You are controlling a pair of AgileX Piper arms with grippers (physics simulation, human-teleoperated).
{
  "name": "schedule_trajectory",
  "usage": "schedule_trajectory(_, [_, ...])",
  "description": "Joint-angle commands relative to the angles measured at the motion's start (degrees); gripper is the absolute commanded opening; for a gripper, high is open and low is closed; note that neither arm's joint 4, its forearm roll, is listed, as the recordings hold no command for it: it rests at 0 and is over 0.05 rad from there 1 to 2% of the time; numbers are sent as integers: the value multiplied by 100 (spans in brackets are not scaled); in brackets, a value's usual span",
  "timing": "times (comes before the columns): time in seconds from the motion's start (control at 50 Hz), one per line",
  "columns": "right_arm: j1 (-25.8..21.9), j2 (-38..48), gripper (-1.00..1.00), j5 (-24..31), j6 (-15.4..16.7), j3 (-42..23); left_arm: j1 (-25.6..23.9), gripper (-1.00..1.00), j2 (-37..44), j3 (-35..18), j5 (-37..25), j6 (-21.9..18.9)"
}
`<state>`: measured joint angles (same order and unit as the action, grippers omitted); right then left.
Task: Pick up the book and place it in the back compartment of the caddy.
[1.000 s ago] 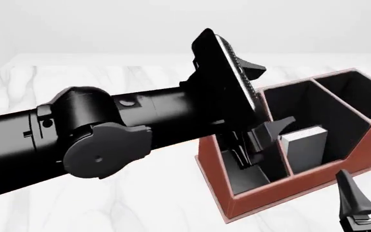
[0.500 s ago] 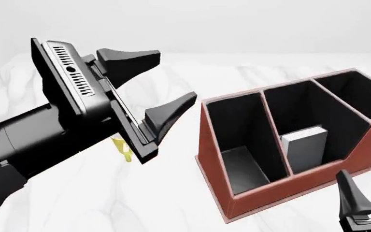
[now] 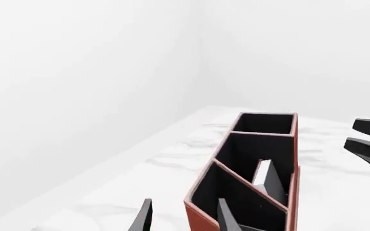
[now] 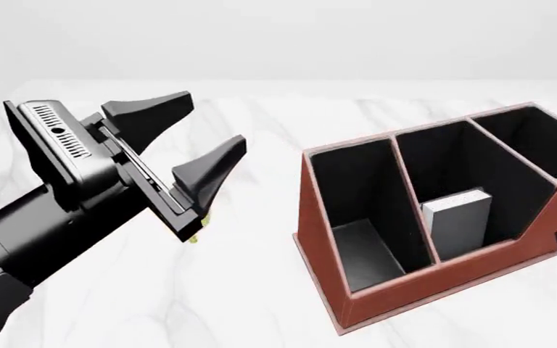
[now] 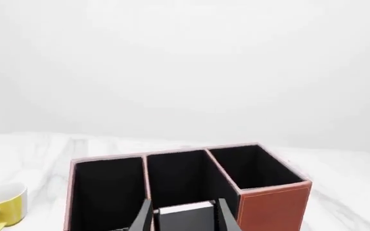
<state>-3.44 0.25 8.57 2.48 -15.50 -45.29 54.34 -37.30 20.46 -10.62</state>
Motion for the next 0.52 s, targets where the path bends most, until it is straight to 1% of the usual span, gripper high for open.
schedule_trajectory(0.02, [-388, -23, 100, 1129, 221, -2468, 255, 100, 97, 236, 356, 248])
schedule_trajectory(0.04, [-445, -25, 100, 1358, 233, -2995, 287, 100, 131, 255, 396, 258])
schedule_trajectory(0.08, [-542, -23, 100, 1644, 308, -3650, 312, 100, 159, 271, 427, 269])
schedule_trajectory(0.12, [-702, -24, 100, 2057, 426, -4615, 368, 100, 177, 267, 438, 297])
schedule_trajectory(0.14, [-702, -25, 100, 2064, 426, -4621, 368, 100, 177, 267, 438, 297])
schedule_trajectory(0.16, [-813, -24, 100, 2219, 513, -4986, 372, 100, 181, 268, 439, 309])
schedule_trajectory(0.2, [-968, -23, 100, 2404, 645, -5428, 418, 100, 208, 266, 460, 324])
schedule_trajectory(0.22, [-1171, -21, 100, 2528, 772, -5716, 439, 100, 223, 274, 485, 328])
schedule_trajectory(0.24, [-1659, -15, 100, 2679, 1204, -6128, 472, 100, 250, 284, 518, 339])
schedule_trajectory(0.26, [-1659, -20, 100, 2683, 1205, -6126, 472, 100, 250, 285, 519, 339])
schedule_trajectory(0.28, [-1729, -23, 100, 2715, 1454, -6547, 487, 100, 255, 291, 531, 348])
schedule_trajectory(0.3, [-1729, -24, 100, 2718, 1454, -6549, 487, 100, 256, 291, 532, 348])
schedule_trajectory(0.34, [-1942, -24, 100, 2875, 1597, -6931, 534, 100, 246, 287, 537, 359])
schedule_trajectory(0.38, [-2043, -24, 100, 2983, 1718, -7324, 549, 100, 227, 286, 527, 362])
schedule_trajectory(0.48, [-2152, -24, 100, 3279, 1784, -8117, 636, 100, 150, 291, 520, 322])
schedule_trajectory(0.52, [-2094, -24, 100, 3410, 1684, -8396, 656, 100, 94, 293, 490, 303])
